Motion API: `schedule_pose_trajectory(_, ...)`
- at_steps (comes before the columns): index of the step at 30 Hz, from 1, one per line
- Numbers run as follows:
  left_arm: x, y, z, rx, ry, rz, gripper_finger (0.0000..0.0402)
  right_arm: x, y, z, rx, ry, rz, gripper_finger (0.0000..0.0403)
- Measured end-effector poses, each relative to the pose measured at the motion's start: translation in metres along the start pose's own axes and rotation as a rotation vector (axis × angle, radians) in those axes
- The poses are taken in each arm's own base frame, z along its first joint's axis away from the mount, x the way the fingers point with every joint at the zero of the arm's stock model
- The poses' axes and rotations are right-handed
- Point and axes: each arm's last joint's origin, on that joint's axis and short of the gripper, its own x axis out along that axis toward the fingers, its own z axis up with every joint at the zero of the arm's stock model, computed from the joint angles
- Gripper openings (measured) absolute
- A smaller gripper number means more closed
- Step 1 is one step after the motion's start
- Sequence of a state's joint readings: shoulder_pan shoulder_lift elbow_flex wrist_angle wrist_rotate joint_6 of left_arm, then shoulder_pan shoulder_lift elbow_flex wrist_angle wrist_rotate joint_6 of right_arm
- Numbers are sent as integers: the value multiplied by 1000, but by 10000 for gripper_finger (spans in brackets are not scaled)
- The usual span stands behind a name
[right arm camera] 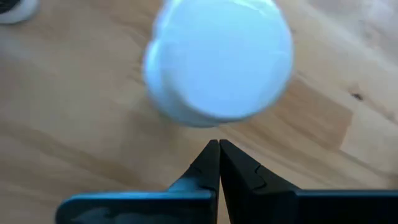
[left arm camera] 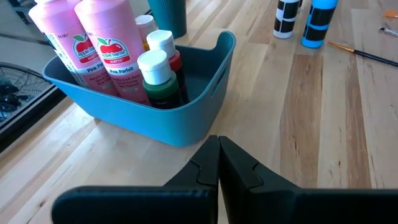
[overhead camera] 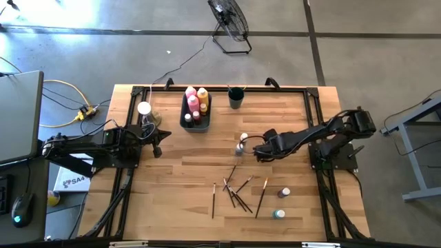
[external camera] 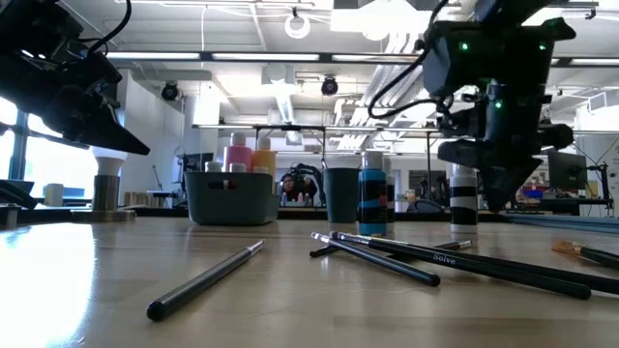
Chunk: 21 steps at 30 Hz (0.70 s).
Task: Pick & Place Paint Supplies
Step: Adjust the paint bottles
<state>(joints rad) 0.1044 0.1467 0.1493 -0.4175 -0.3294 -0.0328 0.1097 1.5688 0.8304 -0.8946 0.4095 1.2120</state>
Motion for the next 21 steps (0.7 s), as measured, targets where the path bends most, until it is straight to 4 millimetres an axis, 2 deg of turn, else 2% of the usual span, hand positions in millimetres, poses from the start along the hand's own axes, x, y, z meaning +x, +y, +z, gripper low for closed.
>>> schedule_pose_trajectory(7,0,0,0,0,0,0,0,7,-1,2,31,-49,6,3)
schedule_pose_trajectory(21,0,0,0,0,0,0,0,15,5,28,40,-153,105,3)
